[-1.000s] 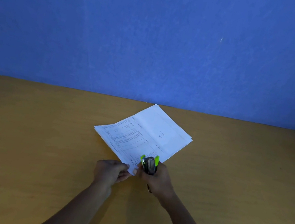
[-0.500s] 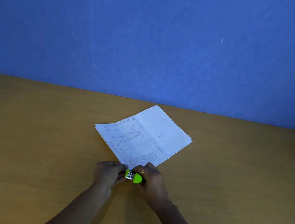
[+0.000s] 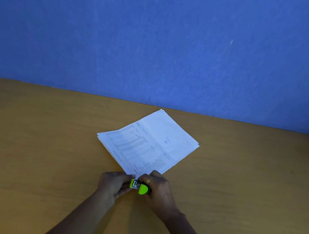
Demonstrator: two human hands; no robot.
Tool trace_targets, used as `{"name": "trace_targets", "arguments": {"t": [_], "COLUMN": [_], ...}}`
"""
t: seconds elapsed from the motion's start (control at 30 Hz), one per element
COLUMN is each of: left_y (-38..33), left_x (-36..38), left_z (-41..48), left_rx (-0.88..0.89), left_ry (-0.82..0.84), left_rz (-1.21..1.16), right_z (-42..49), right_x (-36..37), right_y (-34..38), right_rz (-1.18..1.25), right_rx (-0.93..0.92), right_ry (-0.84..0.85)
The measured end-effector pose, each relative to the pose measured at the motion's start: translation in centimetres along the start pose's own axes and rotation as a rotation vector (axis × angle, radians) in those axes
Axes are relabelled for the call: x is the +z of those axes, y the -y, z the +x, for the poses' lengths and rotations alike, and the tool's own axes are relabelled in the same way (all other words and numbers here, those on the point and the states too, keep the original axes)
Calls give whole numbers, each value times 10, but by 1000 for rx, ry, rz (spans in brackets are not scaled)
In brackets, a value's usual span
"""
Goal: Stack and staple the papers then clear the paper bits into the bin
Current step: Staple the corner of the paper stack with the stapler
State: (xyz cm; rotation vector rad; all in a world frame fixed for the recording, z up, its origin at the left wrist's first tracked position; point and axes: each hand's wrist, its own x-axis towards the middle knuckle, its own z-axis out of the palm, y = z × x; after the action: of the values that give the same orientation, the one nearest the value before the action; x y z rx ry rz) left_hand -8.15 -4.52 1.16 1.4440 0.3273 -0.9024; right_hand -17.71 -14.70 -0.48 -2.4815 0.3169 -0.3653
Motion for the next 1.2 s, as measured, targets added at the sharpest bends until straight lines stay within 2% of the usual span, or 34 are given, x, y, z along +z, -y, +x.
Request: {"name": "trace_targets", "arguments": {"t": [0.1,0.17,0.27,0.37,0.43,0.57,0.7,0.93,1.2], "left_y": [0,0,-1,0,1,1,2,3,6], "left_x": [-2,-2,-3,-4,-4,-2,1,1,-2], "left_z": [1,1,1,1,1,0,-1,-4,-6], "left_rx": [20,42,85,114,131,167,225,331,452], "left_ry": [0,-1,-14,-31,-40,-51,-43,-45,-57], "left_rz": [-28,-38,-26,8,22,-2,-1,34,131], "right_z": [-1,-2,-2,-5,-7,-8,-7,-5,-1], "right_x": [2,3,1,0,-3,-7,-6,-4,-2], "right_y": [1,3,9,14,16,24,32,30,30], "right_rz": [56,191,496,788,878,994,1202,1301,1397], "right_rx": [56,163,438,676,844,1083,1065,1008,967], "right_ry": [-19,-112,-272,-318,-268,35,107,49,88]}}
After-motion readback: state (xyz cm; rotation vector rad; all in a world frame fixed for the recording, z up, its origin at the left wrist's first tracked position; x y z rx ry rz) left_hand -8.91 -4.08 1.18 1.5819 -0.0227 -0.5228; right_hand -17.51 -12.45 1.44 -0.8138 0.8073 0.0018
